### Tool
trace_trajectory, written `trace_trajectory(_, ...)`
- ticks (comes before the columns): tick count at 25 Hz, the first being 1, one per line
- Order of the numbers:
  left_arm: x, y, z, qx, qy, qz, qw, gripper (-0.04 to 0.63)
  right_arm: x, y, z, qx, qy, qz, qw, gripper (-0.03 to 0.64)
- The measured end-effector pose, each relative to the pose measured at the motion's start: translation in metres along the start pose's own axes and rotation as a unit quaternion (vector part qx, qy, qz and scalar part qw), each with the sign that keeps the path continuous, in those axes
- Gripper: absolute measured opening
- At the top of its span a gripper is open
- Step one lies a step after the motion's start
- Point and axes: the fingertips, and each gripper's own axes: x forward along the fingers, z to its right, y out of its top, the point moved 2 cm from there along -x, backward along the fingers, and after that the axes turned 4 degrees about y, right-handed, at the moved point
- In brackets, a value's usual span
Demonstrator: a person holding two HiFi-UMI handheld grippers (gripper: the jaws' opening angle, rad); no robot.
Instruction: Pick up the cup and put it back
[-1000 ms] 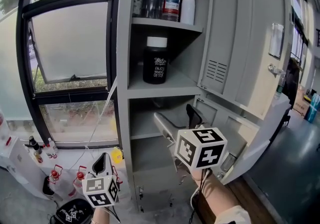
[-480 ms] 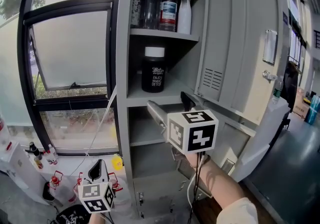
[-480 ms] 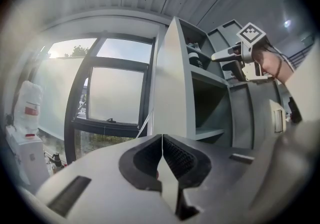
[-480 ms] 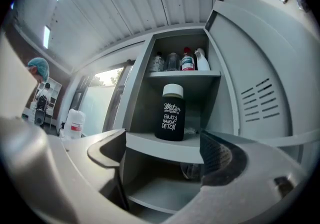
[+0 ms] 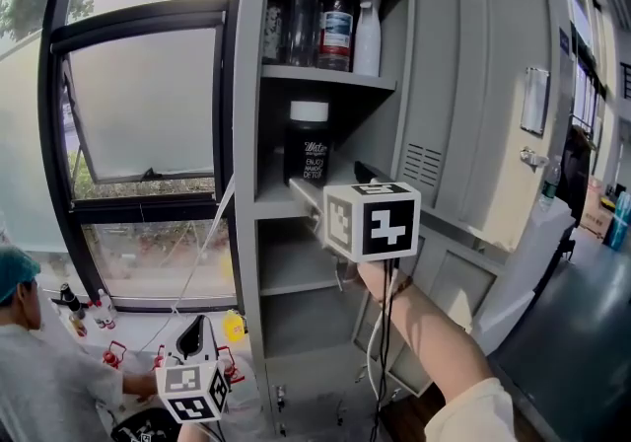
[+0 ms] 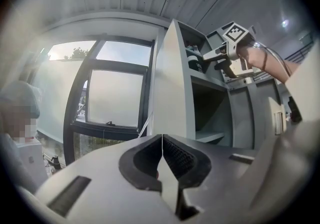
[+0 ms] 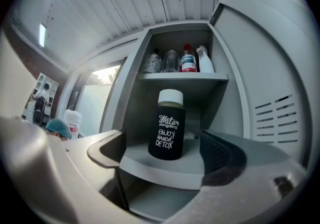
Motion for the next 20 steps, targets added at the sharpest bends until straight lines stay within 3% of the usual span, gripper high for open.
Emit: trace_trajectory(20,0.019,0.004,0.016,0.001,-0.01,0.006,0.9999,0.009,0.064,0.012,0.02,0.0,-0.009,-0.075,0.997,0.443)
